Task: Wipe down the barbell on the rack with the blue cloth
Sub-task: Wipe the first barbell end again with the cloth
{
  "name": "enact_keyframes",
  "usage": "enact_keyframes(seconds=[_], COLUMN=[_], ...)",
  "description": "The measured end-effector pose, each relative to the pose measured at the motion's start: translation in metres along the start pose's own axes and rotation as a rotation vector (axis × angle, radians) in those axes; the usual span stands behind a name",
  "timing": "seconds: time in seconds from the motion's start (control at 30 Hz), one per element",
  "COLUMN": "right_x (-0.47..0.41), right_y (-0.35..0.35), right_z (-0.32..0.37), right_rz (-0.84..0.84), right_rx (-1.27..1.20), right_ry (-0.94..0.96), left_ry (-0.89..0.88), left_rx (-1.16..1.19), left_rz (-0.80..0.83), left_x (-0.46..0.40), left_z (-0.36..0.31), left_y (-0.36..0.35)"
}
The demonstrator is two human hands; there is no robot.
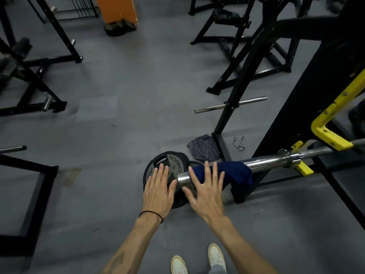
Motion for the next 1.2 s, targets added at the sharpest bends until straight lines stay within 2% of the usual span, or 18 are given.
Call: enact_keyframes(seconds=[0.23,0.37,0.5,0.6,0.87,1.2], right_x=[0.008,0.014,0.009,0.004,0.002,0.003], right_y=[-0.006,-0.004,0.003,0.008,0.011,0.014], right_z=[0.035,0.038,0.023,0.021,0.052,0.043], right_rz=[-0.005,0.051,0.081,0.123,0.184,0.159], right_rx=[-0.041,-0.116,-0.004,0.043,-0.055,-0.501], right_ry=[0.06,0.128,0.22,0.186,0.104,0.035], left_ry=[-0.013,-0.036,-0.057,-0.054,-0.056,-0.086], left_rx=[0.002,-0.03,-0.038,-0.029,-0.025,-0.017], left_rz=[0.002,0.009,-0.004,-0.02,0.018,0.011], left_x=[0.006,0.009,0.008,0.005,0.003,-0.011], left_z=[-0.001,0.003,0.007,0.01,0.009,0.011], left_y=[0.008,0.012,0.018,0.021,0.021,0.035])
Point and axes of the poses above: each hand's wrist, its own x-axis away from the middle knuckle, its own y-axis out of the back of the hand, z = x × y, the point moved 2 cm from there along -x, towards the middle knuckle
